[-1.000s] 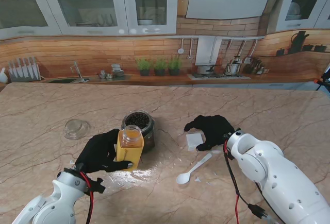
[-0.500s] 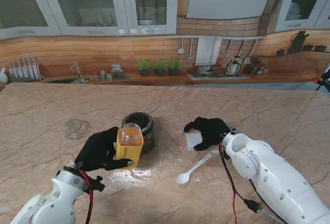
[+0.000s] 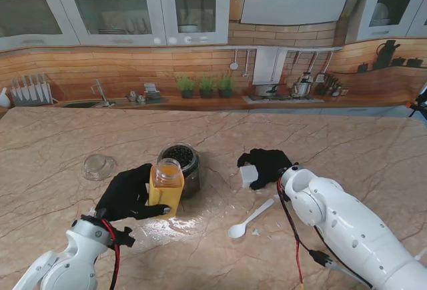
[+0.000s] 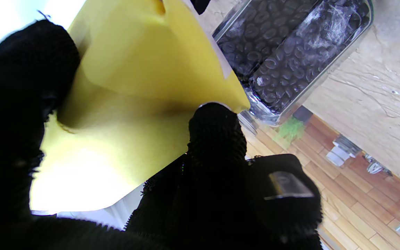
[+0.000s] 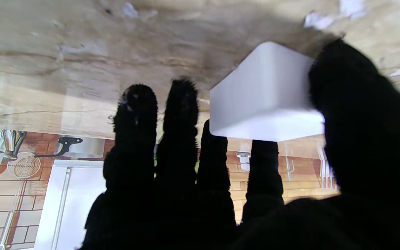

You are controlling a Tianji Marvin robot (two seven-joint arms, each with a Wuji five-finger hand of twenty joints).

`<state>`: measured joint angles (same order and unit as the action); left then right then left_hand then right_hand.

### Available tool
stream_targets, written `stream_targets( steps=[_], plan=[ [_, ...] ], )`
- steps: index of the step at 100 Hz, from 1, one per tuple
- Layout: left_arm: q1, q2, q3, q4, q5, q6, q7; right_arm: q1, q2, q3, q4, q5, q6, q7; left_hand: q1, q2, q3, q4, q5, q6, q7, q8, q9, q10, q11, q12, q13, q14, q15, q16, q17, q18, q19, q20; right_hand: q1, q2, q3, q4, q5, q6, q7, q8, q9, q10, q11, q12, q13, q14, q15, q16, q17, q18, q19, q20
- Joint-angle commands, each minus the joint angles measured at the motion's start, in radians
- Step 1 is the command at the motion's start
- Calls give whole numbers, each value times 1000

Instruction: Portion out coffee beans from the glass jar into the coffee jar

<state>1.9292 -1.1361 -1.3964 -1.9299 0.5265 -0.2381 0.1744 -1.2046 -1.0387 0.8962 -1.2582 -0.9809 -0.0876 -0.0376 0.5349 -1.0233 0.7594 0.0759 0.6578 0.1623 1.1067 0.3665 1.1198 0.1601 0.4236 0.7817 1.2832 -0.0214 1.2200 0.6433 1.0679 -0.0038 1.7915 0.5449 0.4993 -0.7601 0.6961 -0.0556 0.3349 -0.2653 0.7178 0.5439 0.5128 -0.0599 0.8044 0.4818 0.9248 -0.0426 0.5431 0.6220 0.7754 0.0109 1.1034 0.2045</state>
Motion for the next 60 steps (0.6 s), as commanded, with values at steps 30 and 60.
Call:
stream_targets(
  steps=[30, 60],
  plan=[
    [2, -2, 4, 4, 4, 0, -5, -32, -21, 1, 68, 6, -44, -111, 173, 157, 423, 223, 98, -260, 222, 67, 123, -117, 144, 49, -8, 18, -3, 2, 15, -63, 112, 15, 134, -261, 457, -228, 437, -107, 297, -59, 457, -83, 59, 42, 353, -74, 132, 63, 224, -111, 146, 45],
    [-17, 0, 34, 13, 18, 3, -1, -122, -13, 165, -83, -34, -169, -94, 176, 153, 423, 218, 96, -257, 225, 69, 123, -119, 144, 49, -8, 18, -9, 0, 15, -64, 111, 15, 145, -246, 436, -231, 477, -155, 341, -96, 518, -97, 31, 62, 376, -69, 146, 56, 249, -100, 165, 47]
  ],
)
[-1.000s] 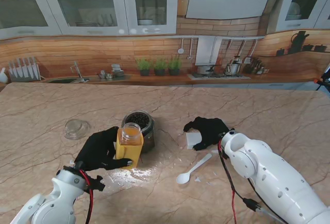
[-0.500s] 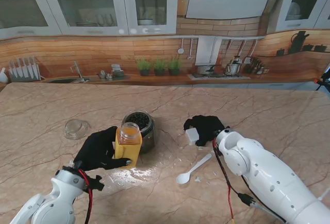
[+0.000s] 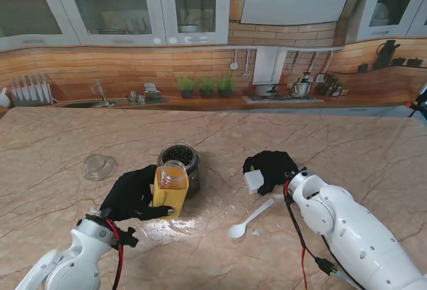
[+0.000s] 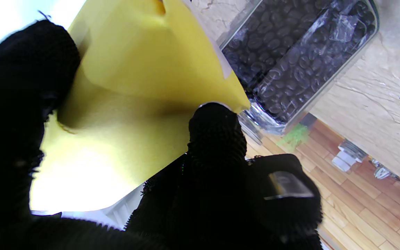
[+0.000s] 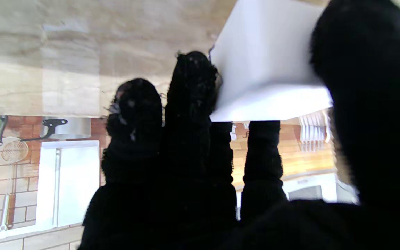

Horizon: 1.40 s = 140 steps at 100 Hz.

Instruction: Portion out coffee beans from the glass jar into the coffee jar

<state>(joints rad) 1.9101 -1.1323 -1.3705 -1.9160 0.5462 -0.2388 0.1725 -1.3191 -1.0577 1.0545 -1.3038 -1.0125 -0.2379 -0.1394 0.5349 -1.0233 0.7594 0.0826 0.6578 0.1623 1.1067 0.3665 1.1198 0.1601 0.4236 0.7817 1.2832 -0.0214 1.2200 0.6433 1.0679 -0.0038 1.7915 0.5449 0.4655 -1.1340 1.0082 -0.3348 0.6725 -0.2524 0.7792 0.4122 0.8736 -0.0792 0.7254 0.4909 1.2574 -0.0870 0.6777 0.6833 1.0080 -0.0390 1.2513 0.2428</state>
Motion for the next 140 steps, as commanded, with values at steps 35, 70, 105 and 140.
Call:
stream_targets(
  steps=[35, 70, 105, 140],
  plan=[
    [16, -2, 6, -16, 4, -15, -4, -69, 0, 131, -218, 46, -134, 70, 175, 152, 427, 208, 96, -255, 225, 69, 123, -120, 144, 48, -7, 15, -10, 0, 15, -63, 110, 15, 177, 134, 123, 50, 143, -173, 288, 31, 167, -79, 100, 63, 45, -23, 23, -5, 22, -46, 25, 10],
    [-7, 1, 48, -4, 12, 17, -14, -60, -14, 157, -343, 184, -180, 140, 170, 154, 432, 214, 95, -258, 227, 70, 125, -123, 147, 48, -8, 10, -8, 1, 15, -63, 110, 15, 177, 135, 122, 50, 147, -177, 291, 31, 173, -77, 93, 70, 47, -21, 31, -6, 25, -44, 30, 12],
    [-47, 8, 100, 23, 43, 44, -28, -47, -14, 139, -451, 297, -213, 227, 168, 153, 430, 218, 95, -257, 228, 70, 124, -122, 149, 48, -7, 11, -7, 1, 15, -63, 110, 15, 174, 129, 127, 47, 157, -178, 291, 30, 185, -73, 86, 75, 50, -19, 47, -2, 32, -39, 40, 17],
    [-72, 10, 127, 27, 54, 63, -35, -57, -8, 102, -527, 405, -225, 303, 168, 152, 431, 220, 95, -259, 229, 71, 124, -122, 150, 47, -7, 10, -7, 0, 14, -66, 107, 14, 170, 125, 131, 44, 161, -178, 291, 32, 193, -72, 79, 81, 51, -19, 58, -3, 34, -39, 48, 22]
  ],
)
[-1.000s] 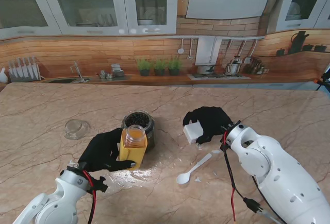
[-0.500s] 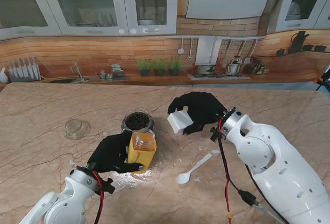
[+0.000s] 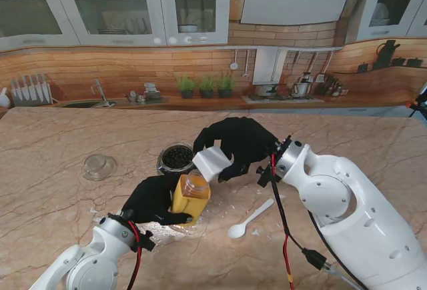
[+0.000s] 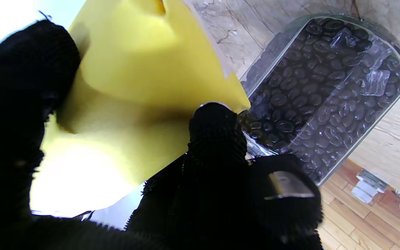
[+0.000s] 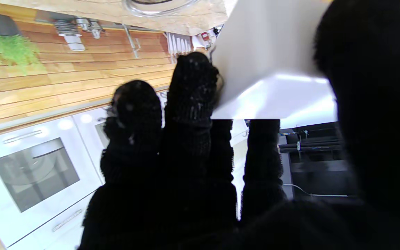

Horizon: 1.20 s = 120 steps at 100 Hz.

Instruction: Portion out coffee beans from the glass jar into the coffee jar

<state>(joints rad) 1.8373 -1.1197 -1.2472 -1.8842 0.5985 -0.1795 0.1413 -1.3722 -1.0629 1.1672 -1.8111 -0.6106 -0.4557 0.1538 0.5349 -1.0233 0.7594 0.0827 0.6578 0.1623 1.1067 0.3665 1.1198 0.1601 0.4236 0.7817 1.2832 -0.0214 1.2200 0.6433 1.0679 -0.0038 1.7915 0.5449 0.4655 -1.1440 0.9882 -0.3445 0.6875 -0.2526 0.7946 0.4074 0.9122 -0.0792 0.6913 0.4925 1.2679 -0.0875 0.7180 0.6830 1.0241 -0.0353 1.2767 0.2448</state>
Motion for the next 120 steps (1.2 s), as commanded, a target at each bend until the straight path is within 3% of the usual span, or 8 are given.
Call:
stream_targets(
  steps=[1, 48, 120],
  plan=[
    [0, -3, 4, -5, 2, 5, -4, -3, -2, -12, -21, 7, -7, 12, 169, 153, 431, 220, 95, -260, 229, 71, 125, -123, 150, 47, -7, 10, -7, 0, 14, -66, 107, 14, 172, 135, 152, 54, 147, -178, 276, 37, 155, -72, 113, 80, 40, -18, 18, -3, 18, -42, 22, 20],
    [-21, -3, 15, -12, -5, 19, -12, 18, 5, -62, -26, 70, -12, 66, 168, 153, 429, 220, 95, -259, 228, 70, 124, -122, 150, 47, -8, 11, -7, 0, 14, -66, 107, 15, 168, 129, 158, 50, 154, -180, 274, 40, 164, -71, 107, 87, 42, -18, 31, -5, 21, -40, 30, 25],
    [-22, -4, 11, -24, -12, 6, -12, 25, 12, -59, -8, 63, 6, 98, 170, 155, 429, 221, 95, -260, 228, 70, 124, -122, 149, 47, -7, 12, -7, -1, 14, -66, 107, 15, 161, 125, 161, 42, 165, -177, 271, 31, 180, -63, 94, 82, 44, -14, 45, -13, 24, -38, 40, 27]
  ],
)
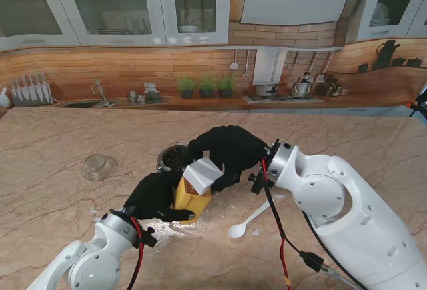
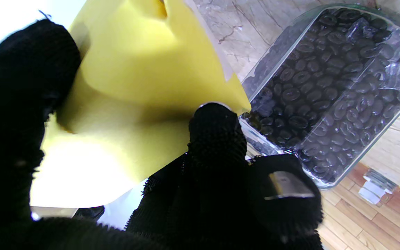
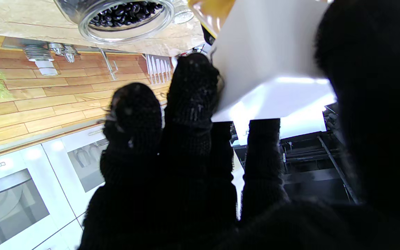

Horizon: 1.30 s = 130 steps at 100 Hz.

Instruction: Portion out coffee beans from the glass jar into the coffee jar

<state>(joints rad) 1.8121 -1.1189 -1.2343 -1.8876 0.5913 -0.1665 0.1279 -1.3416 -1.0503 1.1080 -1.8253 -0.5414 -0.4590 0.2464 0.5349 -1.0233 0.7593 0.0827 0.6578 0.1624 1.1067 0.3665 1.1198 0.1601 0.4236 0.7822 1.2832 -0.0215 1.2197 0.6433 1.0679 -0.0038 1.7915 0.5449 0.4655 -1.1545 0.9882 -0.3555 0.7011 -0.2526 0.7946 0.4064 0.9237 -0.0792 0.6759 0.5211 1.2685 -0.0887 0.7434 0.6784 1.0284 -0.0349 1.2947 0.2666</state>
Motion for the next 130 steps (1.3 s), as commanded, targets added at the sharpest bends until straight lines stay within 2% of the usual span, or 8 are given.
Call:
stream_targets(
  steps=[1, 48, 72, 78, 84, 87, 109, 130],
  plan=[
    [3, -4, -2, -21, -4, -8, 1, -5, 0, 0, 7, -5, 10, 7, 170, 154, 429, 221, 95, -260, 228, 70, 123, -121, 149, 47, -7, 12, -7, 0, 14, -66, 107, 15, 161, 136, 161, 53, 151, -177, 271, 32, 170, -63, 110, 53, 43, -13, 20, -8, 20, -38, 22, 5],
    [4, -6, 4, -27, -11, -7, 5, 33, 5, -37, 33, 24, 27, 47, 168, 155, 428, 221, 94, -260, 229, 71, 123, -123, 149, 47, -8, 11, -8, -1, 14, -67, 106, 14, 132, 147, 153, 45, 132, -152, 246, -4, 160, -37, 84, 23, 41, -14, 0, -31, 14, -32, 13, -4],
    [3, -7, -1, -34, -15, -8, 5, 50, 11, -45, 37, -25, 3, 56, 169, 153, 430, 223, 97, -259, 228, 70, 124, -123, 149, 47, -7, 12, -6, 0, 14, -67, 106, 15, 21, 129, 170, 46, 114, -96, 142, 24, 93, -38, 88, -27, 29, -21, -98, -13, -40, -9, -30, -7],
    [3, -7, 0, -34, -16, -6, 5, 53, 11, -46, 35, -39, -2, 55, 166, 154, 429, 222, 96, -260, 227, 69, 124, -123, 149, 47, -8, 10, -7, 0, 14, -67, 106, 15, -24, 134, 180, 73, 112, -83, 102, 52, 77, -43, 76, -39, 14, -15, -124, -2, -58, 2, -46, 0],
    [4, -7, 1, -35, -18, -4, 4, 56, 11, -47, 35, -54, -8, 49, 169, 154, 430, 223, 96, -260, 228, 70, 124, -121, 149, 47, -7, 12, -7, -1, 14, -67, 106, 15, -85, 147, 189, 159, 105, -66, 35, 139, 57, -39, 63, -53, -4, -4, -144, 12, -75, 16, -62, 16],
    [5, -7, 1, -36, -19, -4, 4, 58, 11, -48, 36, -60, -12, 46, 170, 153, 430, 223, 96, -258, 228, 70, 124, -122, 149, 47, -7, 12, -7, 0, 14, -67, 106, 15, -115, 148, 190, 173, 91, -65, 19, 156, 44, -39, 57, -56, -15, 4, -147, 14, -86, 26, -68, 18],
    [3, -8, 12, -30, -26, 12, 5, 69, 14, -47, 31, -82, -25, 55, 170, 154, 430, 224, 96, -259, 228, 70, 125, -122, 150, 47, -8, 12, -6, 0, 14, -67, 106, 15, -348, 145, 201, 142, -73, -60, -97, 171, -90, -34, -16, -79, -73, 60, -145, 43, -156, 95, -78, 46],
    [4, -11, 13, -30, -38, 17, 11, 64, 15, -35, 24, -86, -31, 56, 170, 155, 430, 224, 95, -260, 228, 70, 124, -122, 149, 47, -7, 12, -6, -1, 14, -67, 106, 15, -356, 171, 191, 140, -103, -40, -126, 179, -122, -44, -29, -83, -94, 57, -146, 54, -196, 99, -53, 69]
  ],
)
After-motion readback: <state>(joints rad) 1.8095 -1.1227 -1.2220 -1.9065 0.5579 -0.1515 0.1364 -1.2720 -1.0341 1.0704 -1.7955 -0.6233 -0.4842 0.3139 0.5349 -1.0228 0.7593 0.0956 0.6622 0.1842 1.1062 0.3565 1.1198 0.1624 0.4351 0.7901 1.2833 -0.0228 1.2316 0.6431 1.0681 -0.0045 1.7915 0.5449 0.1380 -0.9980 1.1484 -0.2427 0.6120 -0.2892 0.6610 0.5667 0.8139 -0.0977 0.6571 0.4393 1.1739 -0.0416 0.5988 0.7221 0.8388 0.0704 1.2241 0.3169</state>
